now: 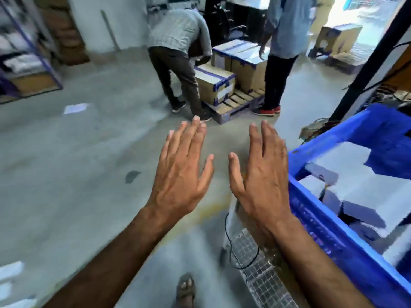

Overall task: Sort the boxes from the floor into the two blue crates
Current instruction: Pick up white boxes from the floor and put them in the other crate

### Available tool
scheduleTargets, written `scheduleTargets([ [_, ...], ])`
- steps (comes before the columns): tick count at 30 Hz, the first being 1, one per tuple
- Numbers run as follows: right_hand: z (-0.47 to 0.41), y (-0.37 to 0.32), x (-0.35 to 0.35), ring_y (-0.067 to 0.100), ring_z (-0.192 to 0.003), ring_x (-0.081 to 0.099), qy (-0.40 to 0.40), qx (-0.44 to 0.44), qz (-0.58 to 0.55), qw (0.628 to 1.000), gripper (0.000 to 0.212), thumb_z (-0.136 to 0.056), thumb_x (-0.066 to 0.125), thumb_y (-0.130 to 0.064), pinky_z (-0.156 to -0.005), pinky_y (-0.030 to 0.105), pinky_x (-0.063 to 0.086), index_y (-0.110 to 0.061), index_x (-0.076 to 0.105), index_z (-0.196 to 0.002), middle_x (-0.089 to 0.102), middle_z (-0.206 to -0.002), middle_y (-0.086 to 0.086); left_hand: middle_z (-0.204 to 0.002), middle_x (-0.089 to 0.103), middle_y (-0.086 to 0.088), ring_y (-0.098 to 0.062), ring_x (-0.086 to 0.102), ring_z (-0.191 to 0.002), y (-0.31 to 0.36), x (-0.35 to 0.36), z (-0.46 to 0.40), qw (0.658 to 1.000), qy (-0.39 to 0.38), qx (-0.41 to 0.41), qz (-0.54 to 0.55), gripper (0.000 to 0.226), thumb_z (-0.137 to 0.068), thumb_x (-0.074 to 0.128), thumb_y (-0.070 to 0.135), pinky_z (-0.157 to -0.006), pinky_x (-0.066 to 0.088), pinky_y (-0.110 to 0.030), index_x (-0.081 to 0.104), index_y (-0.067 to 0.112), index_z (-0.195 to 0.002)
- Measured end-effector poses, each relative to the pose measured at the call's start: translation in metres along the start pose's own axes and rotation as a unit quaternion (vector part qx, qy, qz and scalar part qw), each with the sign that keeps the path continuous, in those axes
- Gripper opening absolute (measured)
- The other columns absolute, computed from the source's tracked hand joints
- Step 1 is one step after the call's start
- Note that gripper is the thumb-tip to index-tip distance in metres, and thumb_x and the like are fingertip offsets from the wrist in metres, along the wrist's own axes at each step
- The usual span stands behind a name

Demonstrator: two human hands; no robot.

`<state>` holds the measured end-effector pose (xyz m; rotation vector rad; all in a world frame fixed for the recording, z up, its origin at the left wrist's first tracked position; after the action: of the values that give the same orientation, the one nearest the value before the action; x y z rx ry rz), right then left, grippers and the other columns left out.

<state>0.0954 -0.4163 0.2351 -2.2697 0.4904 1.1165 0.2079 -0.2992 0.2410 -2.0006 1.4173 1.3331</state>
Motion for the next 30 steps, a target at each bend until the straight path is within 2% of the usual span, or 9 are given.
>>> scheduleTargets([
  [6, 0.038, -0.116, 0.045, 0.034, -0.155, 0.02, -0.067, -0.129, -0.074, 0.987, 0.07, -0.102, 0.046, -0.043, -0.126, 0.051, 0.017, -0.006, 0.028, -0.159, 0.022, -0.167, 0.018, -0.167, 0.028, -0.007, -0.025, 0.022, -0.156, -0.084, -0.065, 0.091, 0.988, 0.022, -0.122, -0.093, 0.064, -0.101, 0.047, 0.036, -0.128, 0.013, -0.044, 0.035, 0.009, -0.158],
  [11, 0.079, -0.219, 0.072, 0.035, -0.155, 0.02, -0.106, -0.242, -0.119, 0.957, 0.07, -0.103, 0.044, -0.045, -0.126, 0.051, 0.017, -0.005, 0.029, -0.159, 0.023, -0.167, 0.018, -0.168, 0.027, -0.007, -0.025, 0.023, -0.156, -0.147, -0.12, 0.174, 0.966, 0.049, -0.21, -0.143, 0.063, -0.102, 0.044, 0.038, -0.128, 0.014, -0.044, 0.035, 0.01, -0.157],
  [16, 0.14, -0.332, 0.097, 0.036, -0.155, 0.021, -0.142, -0.317, -0.157, 0.925, 0.07, -0.104, 0.04, -0.046, -0.126, 0.052, 0.017, -0.004, 0.028, -0.159, 0.025, -0.166, 0.02, -0.167, 0.028, -0.008, -0.026, 0.024, -0.155, -0.213, -0.178, 0.282, 0.935, 0.056, -0.3, -0.184, 0.063, -0.102, 0.046, 0.036, -0.127, 0.016, -0.046, 0.036, 0.008, -0.157],
  [22, 0.262, -0.468, 0.126, 0.036, -0.155, 0.019, -0.217, -0.402, -0.188, 0.87, 0.069, -0.106, 0.037, -0.048, -0.127, 0.052, 0.015, -0.005, 0.027, -0.159, 0.023, -0.166, 0.019, -0.167, 0.027, -0.009, -0.03, 0.024, -0.154, -0.281, -0.237, 0.443, 0.888, 0.025, -0.413, -0.199, 0.061, -0.104, 0.044, 0.035, -0.125, 0.019, -0.049, 0.034, 0.007, -0.157],
  [30, 0.401, -0.594, 0.159, 0.04, -0.149, 0.031, -0.289, -0.488, -0.209, 0.796, 0.065, -0.103, 0.047, -0.041, -0.124, 0.052, 0.02, -0.003, 0.037, -0.154, 0.033, -0.161, 0.022, -0.168, 0.024, -0.009, -0.03, 0.023, -0.155, -0.332, -0.285, 0.612, 0.82, 0.021, -0.536, -0.199, 0.064, -0.102, 0.045, 0.034, -0.125, 0.02, -0.049, 0.032, 0.007, -0.158],
])
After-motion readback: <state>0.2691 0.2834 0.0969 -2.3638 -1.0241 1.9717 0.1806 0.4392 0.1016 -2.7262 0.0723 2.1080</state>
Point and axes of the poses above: each hand's wrist, its own z-axis away from the middle knuckle, its own x-axis out of the palm, y = z × x, the point moved 6 cm from there along -z, towards the middle knuckle
